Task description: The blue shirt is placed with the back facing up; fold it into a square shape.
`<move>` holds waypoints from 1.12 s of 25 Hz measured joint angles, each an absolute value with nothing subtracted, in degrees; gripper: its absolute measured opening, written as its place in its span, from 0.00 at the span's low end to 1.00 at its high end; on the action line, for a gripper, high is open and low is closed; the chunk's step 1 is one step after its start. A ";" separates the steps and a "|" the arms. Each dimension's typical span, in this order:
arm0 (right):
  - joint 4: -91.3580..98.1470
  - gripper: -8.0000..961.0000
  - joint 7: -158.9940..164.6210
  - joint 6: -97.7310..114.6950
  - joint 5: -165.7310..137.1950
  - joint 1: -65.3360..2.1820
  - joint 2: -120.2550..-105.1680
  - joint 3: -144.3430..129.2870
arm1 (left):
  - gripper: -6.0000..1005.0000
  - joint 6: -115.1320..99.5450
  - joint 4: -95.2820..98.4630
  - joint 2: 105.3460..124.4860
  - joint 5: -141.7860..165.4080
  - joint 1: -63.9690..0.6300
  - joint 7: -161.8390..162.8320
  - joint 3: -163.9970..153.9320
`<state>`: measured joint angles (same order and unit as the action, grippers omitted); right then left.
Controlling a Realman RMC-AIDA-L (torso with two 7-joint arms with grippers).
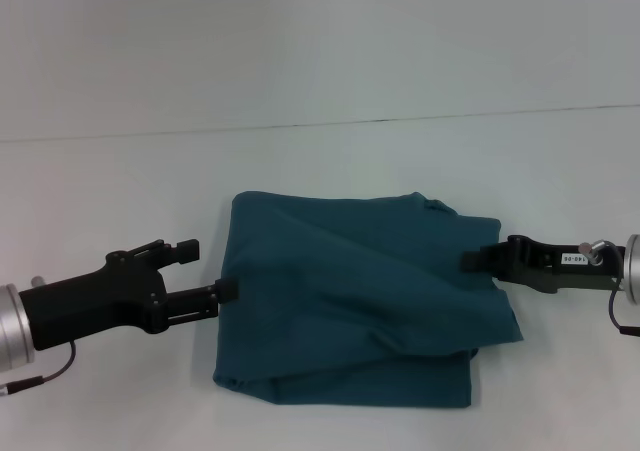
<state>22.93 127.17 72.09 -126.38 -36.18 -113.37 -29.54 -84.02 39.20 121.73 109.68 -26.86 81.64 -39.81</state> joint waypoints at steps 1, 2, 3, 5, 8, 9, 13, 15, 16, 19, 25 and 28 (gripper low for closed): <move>23.04 0.19 127.10 72.07 -126.38 -36.17 -113.38 -29.53 | 0.88 -84.02 39.20 121.72 109.68 -26.88 81.64 -39.81; 23.14 0.18 127.02 72.05 -126.37 -36.16 -113.40 -29.53 | 0.88 -84.02 39.20 121.73 109.68 -26.88 81.64 -39.81; 23.23 0.16 126.89 72.04 -126.34 -36.14 -113.45 -29.52 | 0.88 -84.02 39.20 121.72 109.68 -26.89 81.64 -39.81; 23.28 0.13 126.50 72.03 -126.22 -36.09 -113.50 -29.37 | 0.88 -84.02 39.20 121.72 109.68 -26.89 81.64 -39.81; 23.34 0.09 125.96 72.11 -126.11 -36.20 -113.58 -29.19 | 0.88 -84.02 39.20 121.72 109.68 -26.90 81.64 -39.80; 23.35 0.08 125.66 72.36 -126.01 -36.28 -113.61 -29.17 | 0.88 -84.02 39.20 121.72 109.68 -26.89 81.64 -39.77; 23.58 0.03 123.57 74.89 -124.53 -36.92 -113.74 -29.41 | 0.88 -84.02 39.20 121.72 109.68 -26.89 81.64 -39.55; 23.91 0.03 122.50 76.82 -123.99 -37.36 -113.79 -29.40 | 0.88 -84.02 39.20 121.66 109.68 -26.90 81.64 -39.45; 24.29 0.03 122.08 77.97 -123.77 -37.64 -113.83 -29.34 | 0.88 -84.02 39.20 121.64 109.68 -26.90 81.64 -39.42; 26.10 0.03 121.67 80.67 -123.01 -38.35 -114.12 -29.25 | 0.88 -83.93 39.20 121.58 109.68 -26.90 81.65 -39.35; 28.80 0.04 121.64 83.82 -119.96 -39.70 -114.26 -29.63 | 0.88 -83.42 39.20 121.54 109.52 -26.75 81.70 -39.28; 29.63 0.04 121.64 84.95 -118.37 -40.88 -114.25 -29.73 | 0.88 -82.78 39.41 121.46 109.37 -26.72 81.85 -39.19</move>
<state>29.63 121.64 84.95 -118.37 -40.88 -114.25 -29.73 -82.78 39.41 121.46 109.37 -26.72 81.85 -39.19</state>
